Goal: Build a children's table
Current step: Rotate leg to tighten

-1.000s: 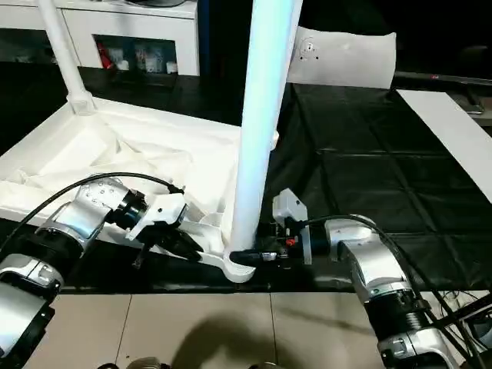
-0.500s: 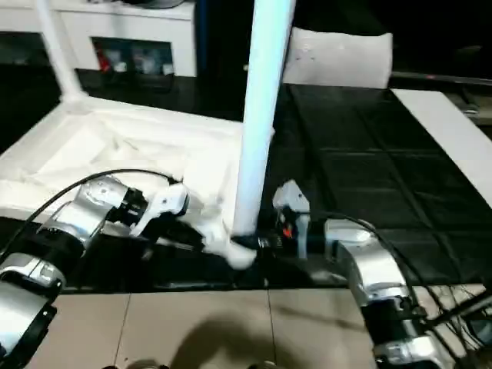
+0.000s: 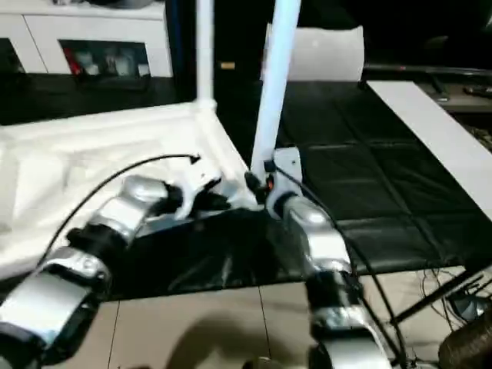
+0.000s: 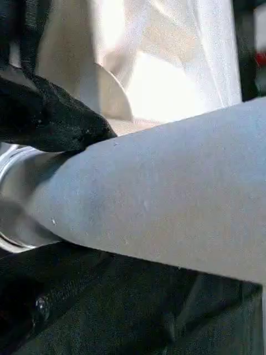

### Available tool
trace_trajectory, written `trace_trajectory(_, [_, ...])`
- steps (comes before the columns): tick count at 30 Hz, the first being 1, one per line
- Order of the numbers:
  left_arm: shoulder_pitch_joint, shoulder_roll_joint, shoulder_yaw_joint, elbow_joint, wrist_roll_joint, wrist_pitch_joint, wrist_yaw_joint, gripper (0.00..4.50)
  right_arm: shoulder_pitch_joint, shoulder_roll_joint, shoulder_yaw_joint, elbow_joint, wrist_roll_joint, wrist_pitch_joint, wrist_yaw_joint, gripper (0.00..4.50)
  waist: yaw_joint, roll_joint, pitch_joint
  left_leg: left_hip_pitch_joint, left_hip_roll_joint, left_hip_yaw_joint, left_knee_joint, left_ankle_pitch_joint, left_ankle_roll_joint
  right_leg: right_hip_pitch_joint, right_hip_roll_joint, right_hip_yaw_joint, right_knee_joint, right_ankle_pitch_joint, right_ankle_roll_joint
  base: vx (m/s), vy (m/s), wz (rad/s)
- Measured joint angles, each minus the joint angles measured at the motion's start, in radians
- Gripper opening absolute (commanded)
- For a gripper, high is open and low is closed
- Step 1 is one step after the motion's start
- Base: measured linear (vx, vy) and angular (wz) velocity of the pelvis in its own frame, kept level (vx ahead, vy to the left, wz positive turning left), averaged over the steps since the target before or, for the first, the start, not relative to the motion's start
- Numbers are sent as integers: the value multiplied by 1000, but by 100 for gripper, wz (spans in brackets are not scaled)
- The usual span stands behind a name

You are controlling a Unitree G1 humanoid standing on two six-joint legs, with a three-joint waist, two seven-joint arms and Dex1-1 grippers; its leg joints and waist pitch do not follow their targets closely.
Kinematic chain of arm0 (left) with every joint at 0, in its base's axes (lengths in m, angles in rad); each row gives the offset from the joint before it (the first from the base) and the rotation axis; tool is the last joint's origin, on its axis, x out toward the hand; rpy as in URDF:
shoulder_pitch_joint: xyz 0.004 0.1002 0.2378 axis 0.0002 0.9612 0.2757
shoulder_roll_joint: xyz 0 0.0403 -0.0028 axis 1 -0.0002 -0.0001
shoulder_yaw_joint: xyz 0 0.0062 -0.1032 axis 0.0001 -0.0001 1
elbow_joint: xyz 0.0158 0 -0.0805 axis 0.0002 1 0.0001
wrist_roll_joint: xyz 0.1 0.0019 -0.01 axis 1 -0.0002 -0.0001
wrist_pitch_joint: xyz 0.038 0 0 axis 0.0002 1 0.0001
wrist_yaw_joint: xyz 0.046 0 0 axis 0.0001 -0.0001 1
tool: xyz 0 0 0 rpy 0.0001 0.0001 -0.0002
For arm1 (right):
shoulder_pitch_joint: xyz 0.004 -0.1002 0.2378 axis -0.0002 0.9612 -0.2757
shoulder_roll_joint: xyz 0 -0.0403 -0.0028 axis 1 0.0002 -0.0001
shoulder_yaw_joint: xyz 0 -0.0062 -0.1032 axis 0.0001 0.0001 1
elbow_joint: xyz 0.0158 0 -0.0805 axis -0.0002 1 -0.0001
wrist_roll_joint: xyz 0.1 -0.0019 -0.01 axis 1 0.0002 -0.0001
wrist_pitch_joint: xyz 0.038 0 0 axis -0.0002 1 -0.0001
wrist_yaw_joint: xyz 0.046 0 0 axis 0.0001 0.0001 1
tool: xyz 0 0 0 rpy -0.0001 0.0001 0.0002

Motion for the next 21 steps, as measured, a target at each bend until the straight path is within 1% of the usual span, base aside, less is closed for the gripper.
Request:
trace_trajectory(1, [0,-2,1,-1,0,0,1,0,0,1,-2,7,0,-16,-2,266,1,0,0,0,0,0,-1,-1,1,0,0,0,0,0,0,0,0,0])
trace_trajectory(3, [0,-2,1,-2,0,0,1,0,0,5,-3,11,0,-32,-2,268,1,1,0,0,0,0,-2,-1,1,0,0,0,-1,-1,0,0,0,0])
trace_trajectory(5, [0,-1,-1,-7,1,-1,1,0,4,5,-3,9,0,-43,6,295,1,2,1,0,0,0,-2,-1,1,0,0,0,-1,-1,0,0,0,0])
trace_trajectory(6, [0,0,-5,-11,1,-2,-1,0,13,0,-2,2,0,-47,18,308,2,2,2,0,0,0,-2,-1,1,-1,0,0,-1,-1,0,0,0,0])
trace_trajectory(8, [9,10,-16,-25,2,-19,-25,0,50,-22,6,-30,5,-69,82,314,6,3,2,0,0,1,-2,-1,2,-1,0,0,-2,-1,0,0,0,0])
trace_trajectory(10, [21,22,-19,-39,2,-39,-54,0,77,-44,12,-54,16,-80,145,342,8,4,2,0,0,1,-4,-1,2,-1,0,0,-3,-1,0,0,0,0])
trace_trajectory(12, [26,30,-23,-43,2,-56,-75,0,92,-63,17,-70,35,-80,185,358,9,4,3,0,0,1,-4,-1,2,-2,0,0,-3,-1,0,0,0,0])
trace_trajectory(14, [39,52,-31,-51,-3,-95,-114,0,117,-93,33,-95,59,-82,257,363,10,4,3,0,0,1,-5,-1,2,-3,1,0,-3,-1,0,0,0,0])
trace_trajectory(15, [45,62,-32,-55,-6,-114,-139,0,130,-114,41,-108,68,-87,290,387,11,4,3,0,0,1,-5,-1,2,-3,1,0,-3,-1,0,0,0,0])
trace_trajectory(16, [58,82,-33,-64,-16,-145,-186,0,154,-158,60,-127,76,-103,361,398,13,4,3,-1,0,1,-5,-1,2,-3,1,0,-3,-1,0,0,0,0])
trace_trajectory(18, [71,108,-35,-70,-27,-180,-242,0,179,-205,83,-147,80,-125,450,411,14,5,3,-1,0,1,-6,-1,2,-3,1,0,-4,-1,0,0,0,0])
trace_trajectory(19, [75,123,-39,-71,-31,-200,-277,0,188,-224,92,-158,82,-132,496,424,14,5,3,-1,0,1,-6,-1,2,-3,1,0,-4,-1,0,0,0,0])
trace_trajectory(20, [80,133,-40,-72,-35,-217,-305,0,193,-236,97,-165,88,-132,528,424,16,5,3,-1,0,1,-6,-1,2,-3,0,0,-4,-1,0,0,0,0])
trace_trajectory(21, [82,139,-42,-72,-39,-226,-326,0,196,-247,103,-171,94,-132,554,446,19,5,3,0,0,1,-5,-1,2,-2,0,-1,-4,-1,0,0,0,0])
